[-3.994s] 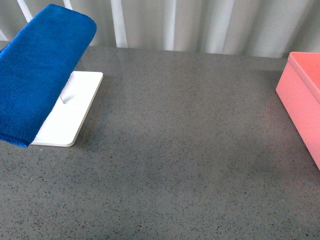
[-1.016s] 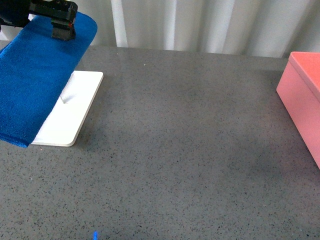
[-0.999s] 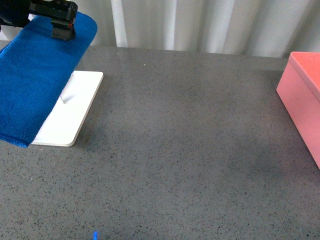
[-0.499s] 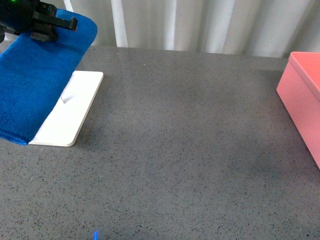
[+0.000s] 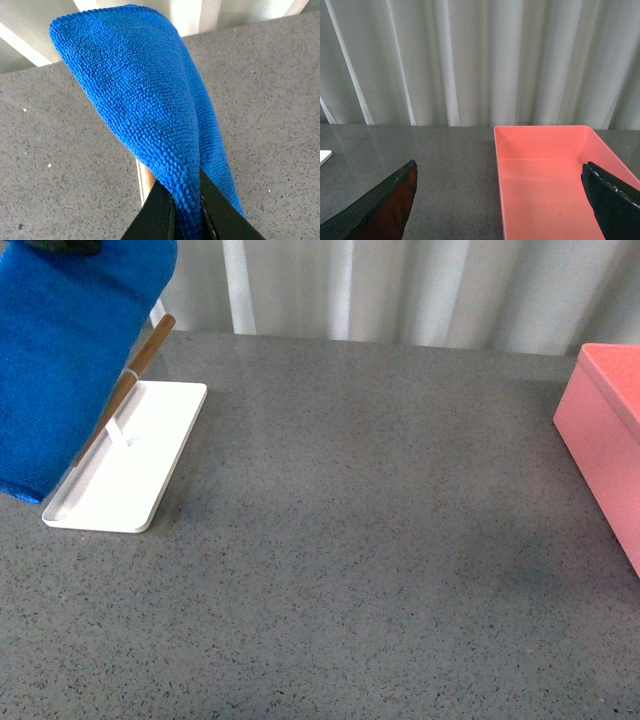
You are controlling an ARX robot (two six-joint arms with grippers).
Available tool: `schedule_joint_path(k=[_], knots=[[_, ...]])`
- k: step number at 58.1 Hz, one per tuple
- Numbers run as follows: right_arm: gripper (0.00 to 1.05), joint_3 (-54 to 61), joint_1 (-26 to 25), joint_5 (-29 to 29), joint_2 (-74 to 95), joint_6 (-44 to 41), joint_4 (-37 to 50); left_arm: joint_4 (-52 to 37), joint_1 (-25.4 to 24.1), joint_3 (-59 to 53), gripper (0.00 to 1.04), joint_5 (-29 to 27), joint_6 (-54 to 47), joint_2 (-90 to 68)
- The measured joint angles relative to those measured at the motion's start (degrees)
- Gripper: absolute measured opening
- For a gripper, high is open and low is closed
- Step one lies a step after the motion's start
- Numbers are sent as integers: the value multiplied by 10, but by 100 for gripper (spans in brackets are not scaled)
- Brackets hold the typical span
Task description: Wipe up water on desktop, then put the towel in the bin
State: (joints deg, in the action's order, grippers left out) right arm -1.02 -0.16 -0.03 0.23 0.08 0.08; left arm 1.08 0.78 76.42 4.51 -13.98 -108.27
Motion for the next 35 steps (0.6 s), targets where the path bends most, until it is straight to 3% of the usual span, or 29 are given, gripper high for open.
schedule_joint_path(k=[5, 10, 18, 28, 35], knots=[[98, 0, 0, 0, 0, 0, 0, 1, 3, -5, 4, 29, 8, 26], [98, 0, 0, 0, 0, 0, 0, 14, 20, -22, 4, 127, 37, 84], [98, 0, 0, 0, 0, 0, 0, 5, 64, -61, 4, 233, 72, 132], [98, 0, 0, 0, 0, 0, 0, -49, 122, -86, 4, 282, 158, 140], [98, 0, 0, 0, 0, 0, 0, -69, 136, -87, 4, 275, 199, 140]])
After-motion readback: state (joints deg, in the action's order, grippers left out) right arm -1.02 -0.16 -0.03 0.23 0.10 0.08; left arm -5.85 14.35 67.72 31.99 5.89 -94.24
